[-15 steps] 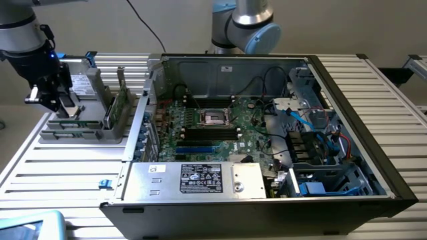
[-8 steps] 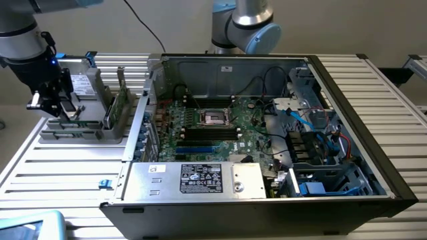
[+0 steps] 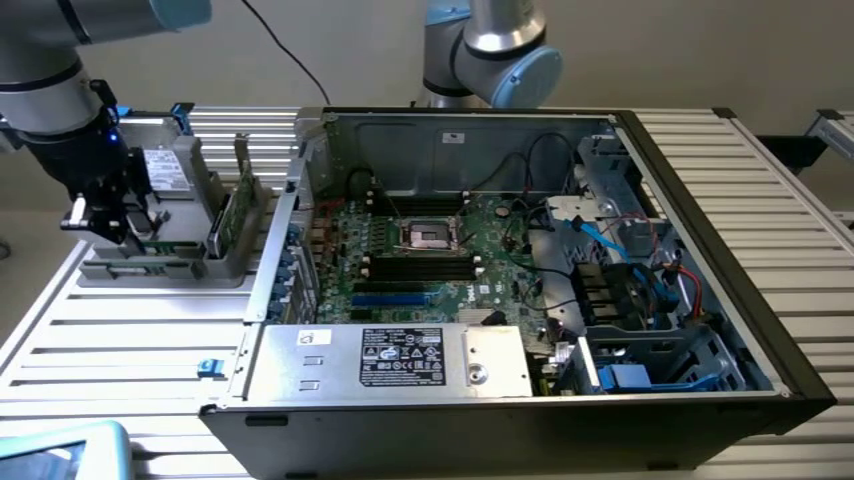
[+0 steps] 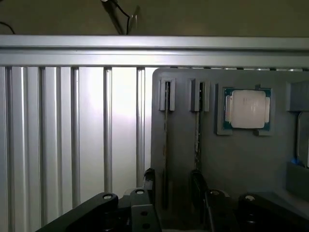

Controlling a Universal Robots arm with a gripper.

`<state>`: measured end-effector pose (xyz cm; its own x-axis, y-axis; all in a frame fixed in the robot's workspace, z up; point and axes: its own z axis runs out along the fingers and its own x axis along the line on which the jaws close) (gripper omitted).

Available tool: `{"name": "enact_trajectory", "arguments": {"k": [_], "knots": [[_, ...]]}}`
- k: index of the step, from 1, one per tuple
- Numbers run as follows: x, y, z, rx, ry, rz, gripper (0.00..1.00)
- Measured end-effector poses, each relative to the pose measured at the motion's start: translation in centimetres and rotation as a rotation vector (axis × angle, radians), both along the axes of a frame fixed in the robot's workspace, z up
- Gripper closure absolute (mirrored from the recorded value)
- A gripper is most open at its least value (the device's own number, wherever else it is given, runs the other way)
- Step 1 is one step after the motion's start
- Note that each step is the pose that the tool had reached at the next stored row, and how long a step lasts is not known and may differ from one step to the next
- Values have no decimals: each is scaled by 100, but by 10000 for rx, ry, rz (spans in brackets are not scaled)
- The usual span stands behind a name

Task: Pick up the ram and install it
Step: 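Pick up the ram and move it above insertion slot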

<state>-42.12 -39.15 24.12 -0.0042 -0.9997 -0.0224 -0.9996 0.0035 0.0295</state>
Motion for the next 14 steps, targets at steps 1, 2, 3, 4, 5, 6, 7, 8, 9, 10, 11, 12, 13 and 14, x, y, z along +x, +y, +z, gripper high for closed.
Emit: {"name": "enact_trajectory", "arguments": {"k": [1, 2, 3, 4, 5, 6, 7, 8, 9, 10, 11, 12, 13, 14], "knots": [[0, -9, -15, 0, -1, 0, 57], [0, -14, -31, 2, -3, 0, 57], [-1, -18, -47, 1, -2, -1, 57], [-1, -23, -63, 1, -1, -1, 57], [-2, -26, -81, 1, -2, -1, 57], [-2, -27, -99, 1, -2, -2, 57], [-2, -27, -118, 1, -2, -2, 57], [-2, -28, -135, 1, -1, -1, 57], [-1, -28, -153, 1, -1, 0, 57], [-2, -29, -173, 1, -2, 0, 57], [-2, -31, -191, 1, -2, 0, 57], [-2, -31, -209, 1, -2, -1, 57], [-2, -31, -227, 2, -3, -1, 57], [-2, -31, -245, 2, -3, 0, 57]]}}
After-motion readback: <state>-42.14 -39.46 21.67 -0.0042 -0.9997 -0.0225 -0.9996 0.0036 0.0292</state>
